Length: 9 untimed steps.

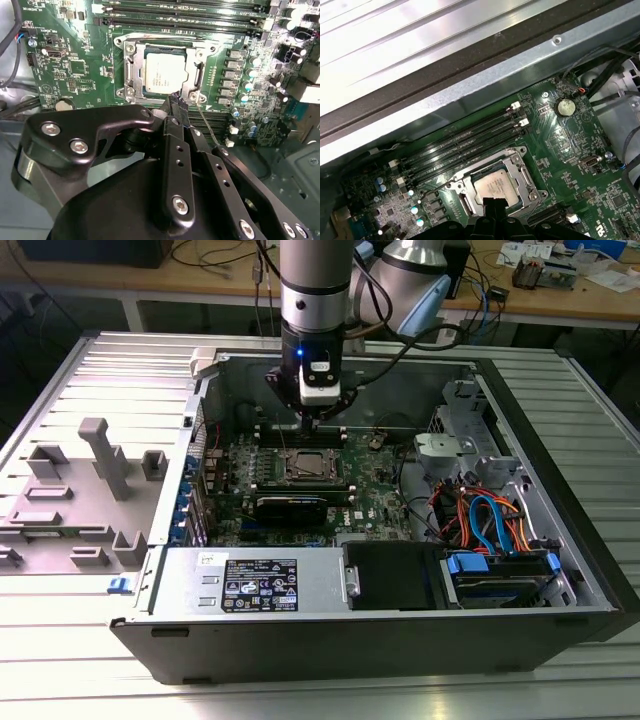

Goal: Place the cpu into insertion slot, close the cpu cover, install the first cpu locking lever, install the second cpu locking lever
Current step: 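Install the first cpu locking lever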

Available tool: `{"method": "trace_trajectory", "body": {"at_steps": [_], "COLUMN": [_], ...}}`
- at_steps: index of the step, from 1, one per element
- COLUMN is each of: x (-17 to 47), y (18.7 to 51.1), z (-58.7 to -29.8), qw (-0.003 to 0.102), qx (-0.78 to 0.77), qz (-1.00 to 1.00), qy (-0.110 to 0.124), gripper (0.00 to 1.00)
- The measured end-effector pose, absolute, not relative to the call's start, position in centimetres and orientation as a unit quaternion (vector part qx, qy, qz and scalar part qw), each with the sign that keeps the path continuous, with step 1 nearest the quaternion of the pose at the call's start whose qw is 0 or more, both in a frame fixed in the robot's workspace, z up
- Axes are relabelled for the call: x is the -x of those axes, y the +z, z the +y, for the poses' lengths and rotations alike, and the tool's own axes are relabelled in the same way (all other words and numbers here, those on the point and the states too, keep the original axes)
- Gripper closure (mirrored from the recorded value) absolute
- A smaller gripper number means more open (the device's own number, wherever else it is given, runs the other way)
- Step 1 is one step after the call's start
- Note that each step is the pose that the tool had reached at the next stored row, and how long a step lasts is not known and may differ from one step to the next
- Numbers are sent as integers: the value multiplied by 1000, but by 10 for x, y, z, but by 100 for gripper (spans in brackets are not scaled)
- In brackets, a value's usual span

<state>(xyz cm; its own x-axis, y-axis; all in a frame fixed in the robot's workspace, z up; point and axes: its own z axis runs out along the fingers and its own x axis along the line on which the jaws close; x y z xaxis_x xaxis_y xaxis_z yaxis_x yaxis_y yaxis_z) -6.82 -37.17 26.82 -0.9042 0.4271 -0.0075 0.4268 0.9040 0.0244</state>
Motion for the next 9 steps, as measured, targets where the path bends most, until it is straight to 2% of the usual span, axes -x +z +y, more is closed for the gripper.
{"method": "trace_trajectory", "body": {"at_steps": [9], "x": [71], "y": [267], "z": [-372], "qw": [5], "qx": [-124], "qz": [992], "qy": [12], "gripper": [89]}}
